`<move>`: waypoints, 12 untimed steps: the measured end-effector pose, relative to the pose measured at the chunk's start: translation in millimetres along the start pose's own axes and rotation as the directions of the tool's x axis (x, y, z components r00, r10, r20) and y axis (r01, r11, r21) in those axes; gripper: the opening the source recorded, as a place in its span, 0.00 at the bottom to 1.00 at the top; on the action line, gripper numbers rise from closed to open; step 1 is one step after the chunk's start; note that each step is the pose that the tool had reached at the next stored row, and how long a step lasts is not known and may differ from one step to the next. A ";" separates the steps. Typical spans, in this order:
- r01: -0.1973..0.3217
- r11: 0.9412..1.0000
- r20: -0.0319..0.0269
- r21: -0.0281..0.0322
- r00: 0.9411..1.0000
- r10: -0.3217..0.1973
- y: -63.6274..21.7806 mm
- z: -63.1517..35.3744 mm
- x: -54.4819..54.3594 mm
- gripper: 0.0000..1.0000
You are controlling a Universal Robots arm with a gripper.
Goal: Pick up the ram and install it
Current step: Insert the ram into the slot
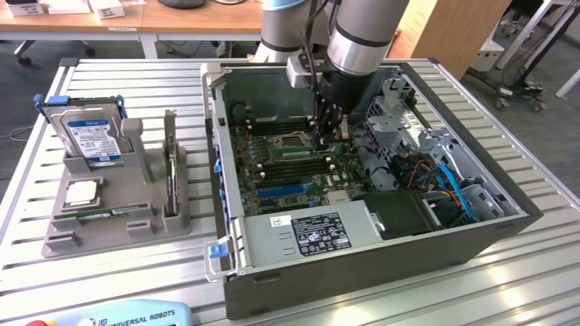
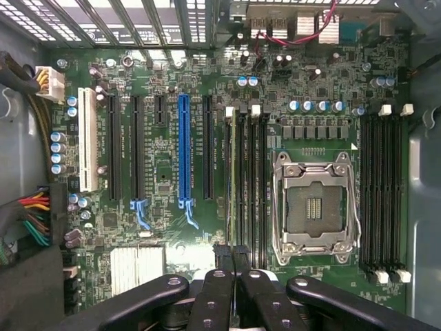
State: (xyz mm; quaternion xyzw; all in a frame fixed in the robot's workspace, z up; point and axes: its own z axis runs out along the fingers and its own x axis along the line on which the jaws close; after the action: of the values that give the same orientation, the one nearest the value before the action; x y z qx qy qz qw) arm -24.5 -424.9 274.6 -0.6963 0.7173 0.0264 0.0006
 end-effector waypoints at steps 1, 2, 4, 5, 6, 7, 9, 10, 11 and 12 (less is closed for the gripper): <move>0.000 1.000 0.000 0.000 1.000 0.000 0.0 0.5 0.0 0.11; 0.000 1.000 0.000 0.000 1.000 0.000 -0.1 0.9 0.0 0.11; 0.000 1.000 0.000 0.000 1.000 0.000 -0.1 1.7 0.1 0.11; 0.000 1.000 0.000 0.000 1.000 0.000 -0.1 2.3 0.1 0.11; 0.000 1.000 0.000 0.000 1.000 0.000 -0.1 2.9 0.1 0.11; 0.000 1.000 0.000 0.000 1.000 0.000 -0.1 3.1 0.2 0.11; 0.000 1.000 0.000 0.000 1.000 0.000 -0.2 3.9 0.2 0.11; 0.000 1.000 0.000 0.000 1.000 0.000 -0.2 4.3 0.2 0.11; 0.000 1.000 0.000 0.000 1.000 0.000 -0.2 4.8 0.2 0.11; 0.000 1.000 0.000 0.000 1.000 0.000 -0.2 5.2 0.2 0.11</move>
State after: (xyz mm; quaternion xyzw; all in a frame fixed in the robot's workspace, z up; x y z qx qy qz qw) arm -24.5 -424.9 269.4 -0.6963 0.7173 0.0263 0.0006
